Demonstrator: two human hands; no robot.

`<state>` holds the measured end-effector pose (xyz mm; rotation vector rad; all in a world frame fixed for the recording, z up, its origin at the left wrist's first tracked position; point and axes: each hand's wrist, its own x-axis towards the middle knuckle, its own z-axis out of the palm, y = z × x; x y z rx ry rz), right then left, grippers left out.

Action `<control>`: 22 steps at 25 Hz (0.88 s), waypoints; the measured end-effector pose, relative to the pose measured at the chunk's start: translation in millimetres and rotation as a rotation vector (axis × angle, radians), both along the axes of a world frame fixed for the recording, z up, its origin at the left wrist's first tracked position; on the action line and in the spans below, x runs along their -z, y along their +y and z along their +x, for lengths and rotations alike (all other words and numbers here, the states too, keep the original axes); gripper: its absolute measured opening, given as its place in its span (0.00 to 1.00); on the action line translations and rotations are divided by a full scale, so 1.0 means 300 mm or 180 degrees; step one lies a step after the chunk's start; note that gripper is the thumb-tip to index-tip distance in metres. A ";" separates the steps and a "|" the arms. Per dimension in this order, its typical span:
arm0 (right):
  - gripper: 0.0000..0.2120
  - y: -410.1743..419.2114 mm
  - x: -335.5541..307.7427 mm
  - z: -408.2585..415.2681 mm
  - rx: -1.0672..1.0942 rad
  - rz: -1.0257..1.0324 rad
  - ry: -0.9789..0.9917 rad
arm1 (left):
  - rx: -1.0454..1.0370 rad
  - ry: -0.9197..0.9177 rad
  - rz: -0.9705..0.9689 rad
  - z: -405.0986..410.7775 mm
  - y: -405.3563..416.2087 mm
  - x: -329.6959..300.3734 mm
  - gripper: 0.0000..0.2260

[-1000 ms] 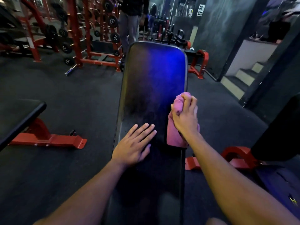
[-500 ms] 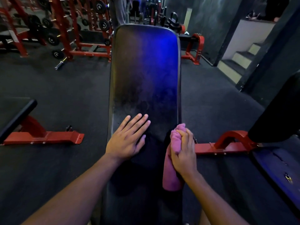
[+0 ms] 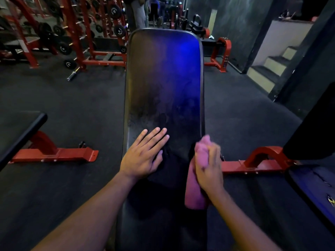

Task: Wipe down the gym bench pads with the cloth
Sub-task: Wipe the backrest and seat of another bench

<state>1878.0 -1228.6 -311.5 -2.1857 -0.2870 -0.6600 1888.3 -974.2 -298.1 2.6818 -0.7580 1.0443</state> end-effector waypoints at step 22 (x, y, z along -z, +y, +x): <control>0.38 0.181 -0.064 -0.068 0.0238 -0.2321 -0.0362 | -0.0989 0.0271 -0.0320 -0.312 -0.020 0.220 0.29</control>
